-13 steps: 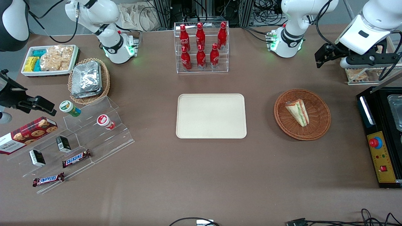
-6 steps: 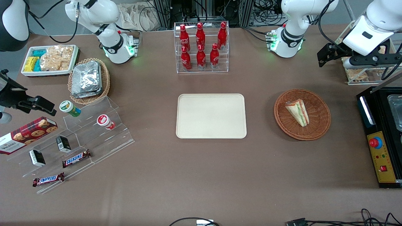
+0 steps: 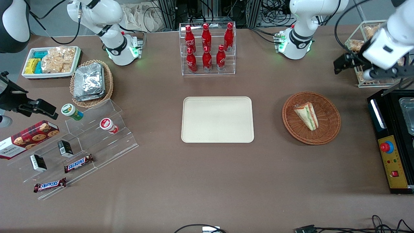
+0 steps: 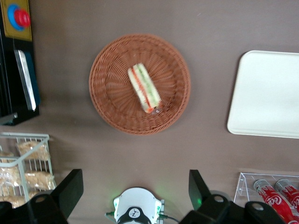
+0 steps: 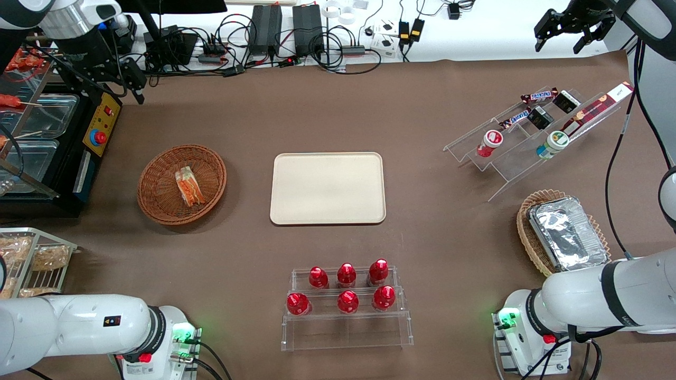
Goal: Place sandwich from basket to tray
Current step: 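Move the left gripper over the wicker basket toward the wrapped sandwich, then lower the left gripper and close it on the wrapped sandwich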
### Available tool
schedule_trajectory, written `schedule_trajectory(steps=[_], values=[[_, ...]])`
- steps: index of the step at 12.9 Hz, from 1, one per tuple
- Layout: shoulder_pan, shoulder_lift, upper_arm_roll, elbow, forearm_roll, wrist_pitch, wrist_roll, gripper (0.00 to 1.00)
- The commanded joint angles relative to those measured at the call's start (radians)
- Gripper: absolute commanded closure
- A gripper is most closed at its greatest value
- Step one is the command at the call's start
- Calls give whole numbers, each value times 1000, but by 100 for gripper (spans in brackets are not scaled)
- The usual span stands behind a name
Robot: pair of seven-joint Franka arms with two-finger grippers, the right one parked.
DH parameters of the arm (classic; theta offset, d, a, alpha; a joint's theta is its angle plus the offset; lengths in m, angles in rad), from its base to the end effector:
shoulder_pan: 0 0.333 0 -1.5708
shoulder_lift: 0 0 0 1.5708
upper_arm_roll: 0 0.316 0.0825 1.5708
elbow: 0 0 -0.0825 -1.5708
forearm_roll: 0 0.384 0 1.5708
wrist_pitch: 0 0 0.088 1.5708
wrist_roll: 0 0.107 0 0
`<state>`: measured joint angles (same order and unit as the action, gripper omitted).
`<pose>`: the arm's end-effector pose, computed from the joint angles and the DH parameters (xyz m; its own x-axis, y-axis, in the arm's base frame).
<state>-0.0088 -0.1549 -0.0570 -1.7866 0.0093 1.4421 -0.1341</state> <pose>0.4863 -0.0329 0.5951 0.9801 0.0729 -0.1846 0.0660 -0.9969 -0.0431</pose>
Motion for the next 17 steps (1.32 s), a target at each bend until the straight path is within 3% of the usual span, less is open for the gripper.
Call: schedule_trajectory(steps=[1,3,6,10,17], values=[[9,51,9,-87,0,90,-1,0],[30,44,9,-225,-3,229,-9,0],[39,80,9,-348,-12,374,-161,0],[39,225,9,-384,-14,507,-255,0],[38,330,8,-468,-18,688,-393,1]])
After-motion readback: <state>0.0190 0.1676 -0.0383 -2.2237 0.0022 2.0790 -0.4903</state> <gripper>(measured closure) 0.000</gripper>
